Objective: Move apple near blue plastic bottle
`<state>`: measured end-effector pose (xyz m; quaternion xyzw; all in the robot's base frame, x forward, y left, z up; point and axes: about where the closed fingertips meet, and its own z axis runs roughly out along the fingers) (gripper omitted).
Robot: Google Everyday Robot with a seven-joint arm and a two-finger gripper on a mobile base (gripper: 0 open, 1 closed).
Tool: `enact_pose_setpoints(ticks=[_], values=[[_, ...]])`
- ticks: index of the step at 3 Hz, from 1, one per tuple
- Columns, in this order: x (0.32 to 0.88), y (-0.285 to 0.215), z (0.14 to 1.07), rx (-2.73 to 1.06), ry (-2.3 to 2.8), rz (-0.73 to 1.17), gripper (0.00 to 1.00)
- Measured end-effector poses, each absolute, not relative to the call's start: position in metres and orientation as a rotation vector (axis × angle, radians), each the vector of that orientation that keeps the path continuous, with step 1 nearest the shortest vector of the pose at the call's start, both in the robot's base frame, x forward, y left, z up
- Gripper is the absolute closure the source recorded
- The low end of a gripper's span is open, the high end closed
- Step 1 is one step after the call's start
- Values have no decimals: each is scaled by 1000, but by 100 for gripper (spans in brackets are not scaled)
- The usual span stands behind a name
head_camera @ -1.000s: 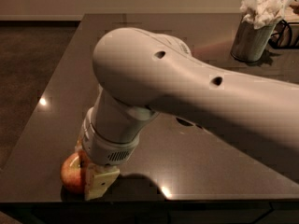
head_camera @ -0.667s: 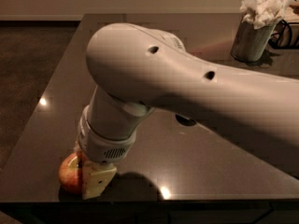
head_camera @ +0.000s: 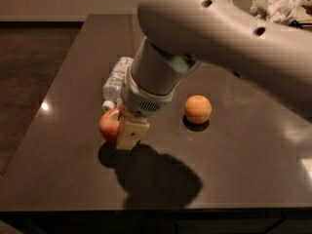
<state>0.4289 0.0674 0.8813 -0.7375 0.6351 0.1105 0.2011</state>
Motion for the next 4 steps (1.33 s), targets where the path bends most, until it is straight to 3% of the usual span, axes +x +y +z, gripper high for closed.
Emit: enact_pose_setpoints(ticks=[2,4], values=[[505,16,877,-1842,1952,170,100],[527,18,866,-1754,2023,197,100]])
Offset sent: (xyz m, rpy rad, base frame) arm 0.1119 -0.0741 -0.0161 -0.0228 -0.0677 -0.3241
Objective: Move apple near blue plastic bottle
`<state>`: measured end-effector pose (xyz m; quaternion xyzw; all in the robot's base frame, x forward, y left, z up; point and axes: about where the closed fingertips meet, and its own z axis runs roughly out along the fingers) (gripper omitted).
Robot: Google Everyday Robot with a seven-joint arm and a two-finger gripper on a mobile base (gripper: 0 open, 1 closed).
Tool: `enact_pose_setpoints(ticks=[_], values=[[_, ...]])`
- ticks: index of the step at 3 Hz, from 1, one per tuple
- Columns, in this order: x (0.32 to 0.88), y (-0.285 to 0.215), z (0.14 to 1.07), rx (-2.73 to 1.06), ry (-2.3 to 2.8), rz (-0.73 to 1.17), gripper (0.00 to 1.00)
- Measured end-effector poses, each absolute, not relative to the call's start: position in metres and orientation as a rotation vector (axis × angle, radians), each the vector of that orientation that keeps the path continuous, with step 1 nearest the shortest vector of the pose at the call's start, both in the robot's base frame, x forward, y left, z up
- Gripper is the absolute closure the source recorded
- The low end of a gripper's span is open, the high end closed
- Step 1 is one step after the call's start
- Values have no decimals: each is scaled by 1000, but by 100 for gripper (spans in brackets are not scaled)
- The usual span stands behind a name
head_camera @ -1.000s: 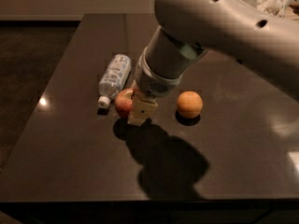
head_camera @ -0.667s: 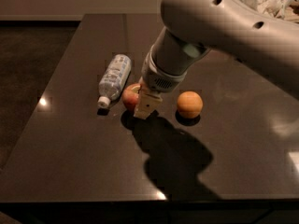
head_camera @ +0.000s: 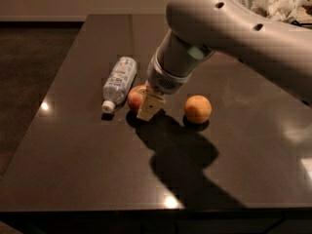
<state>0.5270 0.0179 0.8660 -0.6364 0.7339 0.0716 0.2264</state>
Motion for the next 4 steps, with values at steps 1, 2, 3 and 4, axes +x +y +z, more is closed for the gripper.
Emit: enact_pose_setpoints(ticks=[1,2,3,4], values=[[532,26,867,-1737,2029,219,100],[536,35,864,-1735,2032,238,84],[538,44,858,-1747,2030,255,61],[539,52,854,-1760,2023,270,39]])
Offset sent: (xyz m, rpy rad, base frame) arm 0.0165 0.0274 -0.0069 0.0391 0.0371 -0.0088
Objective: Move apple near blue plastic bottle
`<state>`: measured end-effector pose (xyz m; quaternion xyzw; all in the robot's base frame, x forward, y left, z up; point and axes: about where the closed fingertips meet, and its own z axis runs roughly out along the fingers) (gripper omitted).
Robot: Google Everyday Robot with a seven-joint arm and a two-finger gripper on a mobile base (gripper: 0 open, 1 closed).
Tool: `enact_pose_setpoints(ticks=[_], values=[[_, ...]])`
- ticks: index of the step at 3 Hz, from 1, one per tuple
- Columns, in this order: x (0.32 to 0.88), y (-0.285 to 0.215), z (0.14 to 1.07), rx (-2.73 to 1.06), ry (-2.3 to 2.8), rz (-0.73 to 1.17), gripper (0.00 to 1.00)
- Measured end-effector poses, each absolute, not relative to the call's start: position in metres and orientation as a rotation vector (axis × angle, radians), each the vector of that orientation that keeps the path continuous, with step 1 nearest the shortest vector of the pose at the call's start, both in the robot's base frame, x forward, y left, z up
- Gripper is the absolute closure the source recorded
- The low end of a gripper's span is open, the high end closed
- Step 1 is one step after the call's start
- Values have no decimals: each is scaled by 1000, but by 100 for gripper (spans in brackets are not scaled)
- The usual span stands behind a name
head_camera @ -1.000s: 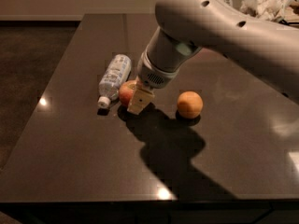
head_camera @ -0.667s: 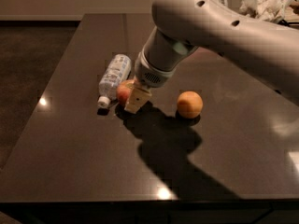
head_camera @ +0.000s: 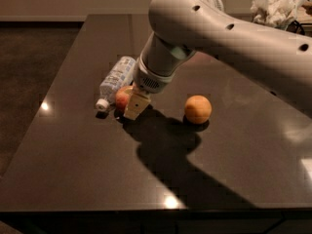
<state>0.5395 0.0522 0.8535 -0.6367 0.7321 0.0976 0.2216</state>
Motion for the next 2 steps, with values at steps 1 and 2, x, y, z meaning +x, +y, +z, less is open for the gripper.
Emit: enact_pose_setpoints(ticks=[1,2], values=[[538,53,853,-1759,1999,255,15],[537,54,854,-1761,1998,255,0]])
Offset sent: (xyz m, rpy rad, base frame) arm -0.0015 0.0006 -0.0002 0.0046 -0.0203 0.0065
